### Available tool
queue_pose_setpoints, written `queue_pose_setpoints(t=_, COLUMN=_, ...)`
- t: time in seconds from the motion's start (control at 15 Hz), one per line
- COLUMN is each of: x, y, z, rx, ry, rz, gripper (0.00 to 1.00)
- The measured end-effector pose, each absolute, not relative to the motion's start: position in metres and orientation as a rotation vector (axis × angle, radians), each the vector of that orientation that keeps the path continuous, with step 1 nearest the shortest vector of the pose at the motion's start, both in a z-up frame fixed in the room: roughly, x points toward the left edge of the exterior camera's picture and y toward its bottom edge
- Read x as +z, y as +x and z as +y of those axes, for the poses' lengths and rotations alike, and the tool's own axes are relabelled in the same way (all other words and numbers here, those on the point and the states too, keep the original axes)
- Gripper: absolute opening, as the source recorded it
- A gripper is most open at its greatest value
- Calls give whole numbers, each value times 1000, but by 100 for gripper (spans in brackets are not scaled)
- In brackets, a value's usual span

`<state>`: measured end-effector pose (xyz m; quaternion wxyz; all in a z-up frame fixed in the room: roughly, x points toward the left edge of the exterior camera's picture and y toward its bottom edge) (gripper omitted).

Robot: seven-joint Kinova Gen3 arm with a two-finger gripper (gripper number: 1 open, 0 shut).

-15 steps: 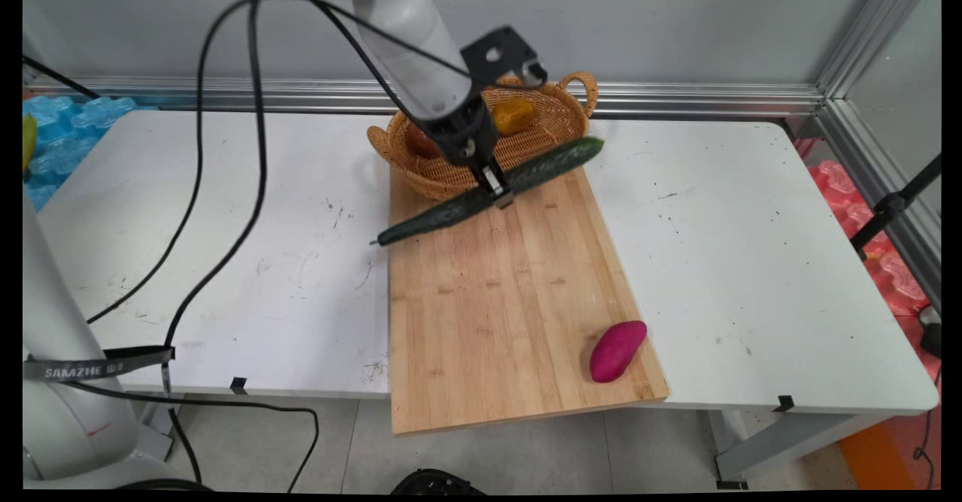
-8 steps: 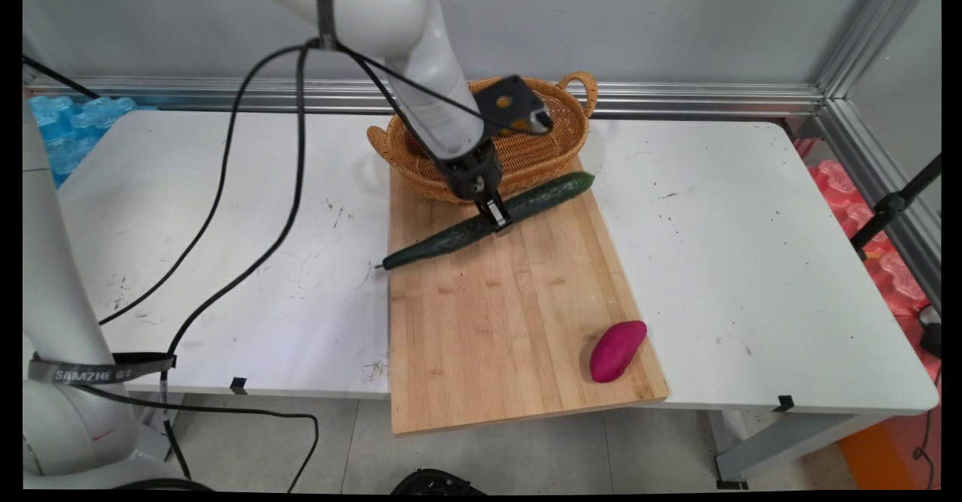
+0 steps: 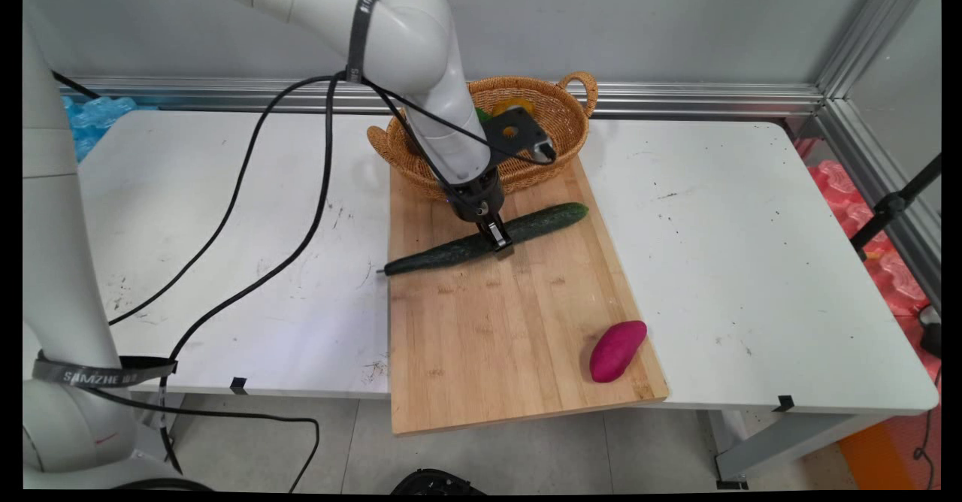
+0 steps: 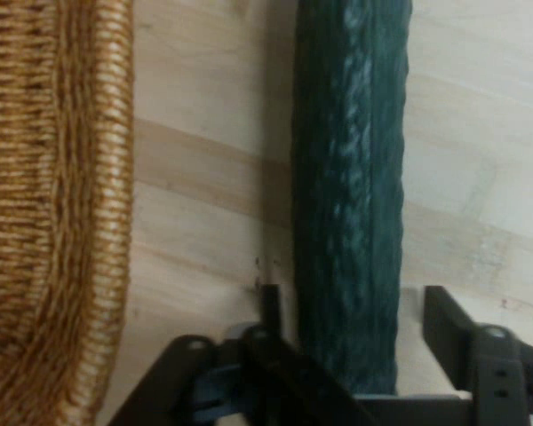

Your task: Place the picked object on the cutting board

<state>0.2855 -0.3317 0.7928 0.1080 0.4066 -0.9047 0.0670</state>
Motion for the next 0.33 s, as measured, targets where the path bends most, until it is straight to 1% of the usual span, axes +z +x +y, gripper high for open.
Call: queue_pose_setpoints(t=0.33, x=791, y=281, z=-334, rx=181, ry=1182, rz=-2654, gripper=100)
